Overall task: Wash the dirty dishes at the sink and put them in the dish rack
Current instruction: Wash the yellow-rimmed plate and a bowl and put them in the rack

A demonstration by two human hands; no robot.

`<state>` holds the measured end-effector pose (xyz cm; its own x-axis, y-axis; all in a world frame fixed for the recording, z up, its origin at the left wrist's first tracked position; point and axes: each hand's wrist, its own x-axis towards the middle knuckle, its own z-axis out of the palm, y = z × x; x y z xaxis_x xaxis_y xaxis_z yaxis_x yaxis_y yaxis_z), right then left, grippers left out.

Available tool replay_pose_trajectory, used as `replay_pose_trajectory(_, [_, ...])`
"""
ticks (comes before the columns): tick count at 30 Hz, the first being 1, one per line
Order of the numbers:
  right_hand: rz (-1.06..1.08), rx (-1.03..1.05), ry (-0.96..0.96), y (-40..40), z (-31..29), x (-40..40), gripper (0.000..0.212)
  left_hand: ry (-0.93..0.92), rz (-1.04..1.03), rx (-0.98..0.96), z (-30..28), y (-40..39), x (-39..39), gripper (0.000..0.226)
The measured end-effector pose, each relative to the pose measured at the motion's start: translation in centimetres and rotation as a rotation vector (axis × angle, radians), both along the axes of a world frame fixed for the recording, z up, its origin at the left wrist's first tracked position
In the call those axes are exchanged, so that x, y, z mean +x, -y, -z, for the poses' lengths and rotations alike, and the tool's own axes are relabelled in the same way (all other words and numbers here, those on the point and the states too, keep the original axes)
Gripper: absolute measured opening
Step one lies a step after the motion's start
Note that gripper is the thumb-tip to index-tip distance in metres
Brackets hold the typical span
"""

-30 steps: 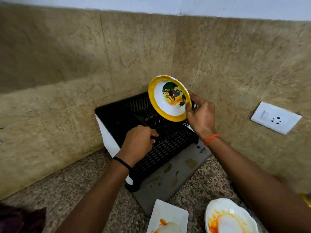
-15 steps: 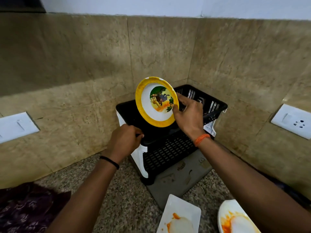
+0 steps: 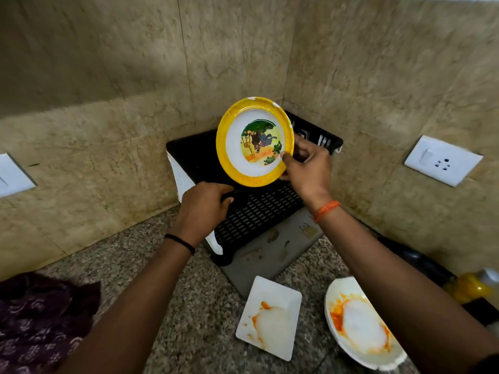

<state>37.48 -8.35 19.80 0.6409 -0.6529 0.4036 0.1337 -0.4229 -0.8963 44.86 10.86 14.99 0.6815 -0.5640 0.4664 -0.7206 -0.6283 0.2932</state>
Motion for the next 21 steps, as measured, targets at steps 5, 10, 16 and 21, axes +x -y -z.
replay_pose_trajectory(5, [-0.033, 0.273, 0.021, 0.6, 1.1, -3.2, 0.034, 0.007, -0.005, -0.053, 1.4, -0.2, -0.4, 0.027])
replay_pose_trajectory(10, [-0.013, 0.424, 0.002, 1.5, 3.3, -6.5, 0.038, 0.022, 0.005, -0.084, 2.6, 0.3, -1.5, 0.039])
replay_pose_trajectory(16, [0.031, 0.585, -0.044, 2.0, 7.7, -11.1, 0.04, 0.083, -0.032, -0.033, 5.4, 0.5, -4.3, 0.043])
replay_pose_trajectory(21, [0.064, 0.636, -0.112, 1.3, 11.4, -12.6, 0.036, 0.087, -0.075, 0.057, 6.7, 0.4, -6.1, 0.053])
